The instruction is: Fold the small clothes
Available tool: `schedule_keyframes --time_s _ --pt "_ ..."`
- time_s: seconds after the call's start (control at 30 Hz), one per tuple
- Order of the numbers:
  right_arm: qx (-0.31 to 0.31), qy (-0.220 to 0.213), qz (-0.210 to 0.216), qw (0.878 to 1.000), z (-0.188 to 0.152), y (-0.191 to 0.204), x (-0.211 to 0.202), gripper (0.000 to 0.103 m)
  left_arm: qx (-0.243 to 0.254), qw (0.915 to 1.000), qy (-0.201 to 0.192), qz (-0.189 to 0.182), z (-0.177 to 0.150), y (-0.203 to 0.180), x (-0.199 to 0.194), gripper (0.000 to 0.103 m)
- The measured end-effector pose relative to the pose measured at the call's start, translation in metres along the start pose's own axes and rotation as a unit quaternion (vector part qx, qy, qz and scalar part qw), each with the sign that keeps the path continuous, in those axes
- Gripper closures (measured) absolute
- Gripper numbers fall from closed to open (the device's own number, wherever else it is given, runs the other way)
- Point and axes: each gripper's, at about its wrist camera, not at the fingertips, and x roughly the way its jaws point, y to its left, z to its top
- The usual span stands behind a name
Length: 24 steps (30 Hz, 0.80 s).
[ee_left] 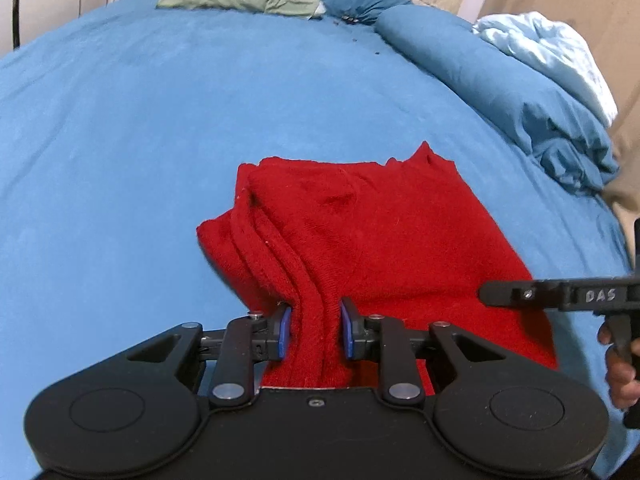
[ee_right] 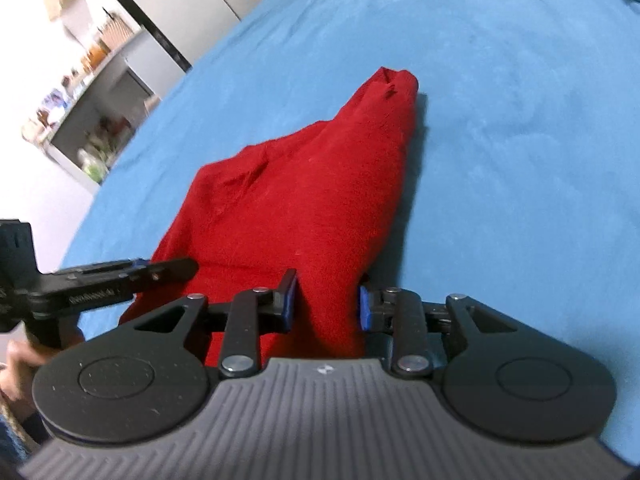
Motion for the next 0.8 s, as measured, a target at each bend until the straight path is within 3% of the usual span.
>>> schedule_keyframes --time_s 0.07,0.13,0.23,0.27,0.37,0.47,0.57,0.67,0.8 --pt "-0.008 -0.012 0.004 1.0 -0.005 -0.001 -0.001 0.053 0.013 0.9998 -0.014 0.005 -0.006 -0.003 -0.001 0.072" --pt "-0.017 -0.022 -0.001 1.0 -0.006 0.009 -0.002 0.035 0.018 0.9993 -0.027 0.015 -0.007 -0.006 -0.006 0.063" --pt "-0.034 -0.069 -0.026 0.997 -0.007 0.019 -0.026 0.014 0.019 0.9971 -0.059 0.045 -0.013 -0.001 -0.023 0.03" --pt "-0.037 -0.087 -0.045 0.994 -0.009 0.022 -0.035 0.012 0.02 0.9953 -0.073 0.061 -0.014 -0.002 -0.026 0.02" --pt "-0.039 -0.1 -0.104 0.989 -0.012 0.022 -0.041 0.012 0.02 0.9921 -0.074 0.099 -0.015 0.001 -0.02 0.02" --pt "-0.051 -0.075 -0.149 0.985 -0.021 0.016 -0.023 0.012 0.014 0.9928 -0.057 0.104 -0.02 0.005 -0.003 0.018" --pt "-0.041 -0.076 -0.16 0.983 -0.028 0.011 -0.017 0.012 0.005 0.9923 -0.055 0.111 -0.016 0.003 0.0 0.018" --pt "-0.024 -0.098 -0.165 0.981 -0.034 0.026 -0.036 0.012 0.005 0.9907 -0.06 0.122 -0.008 -0.005 -0.024 0.023" --pt "-0.04 -0.129 -0.154 0.979 -0.042 0.068 -0.093 0.01 0.021 0.9881 -0.091 0.122 -0.005 -0.023 -0.09 0.021"
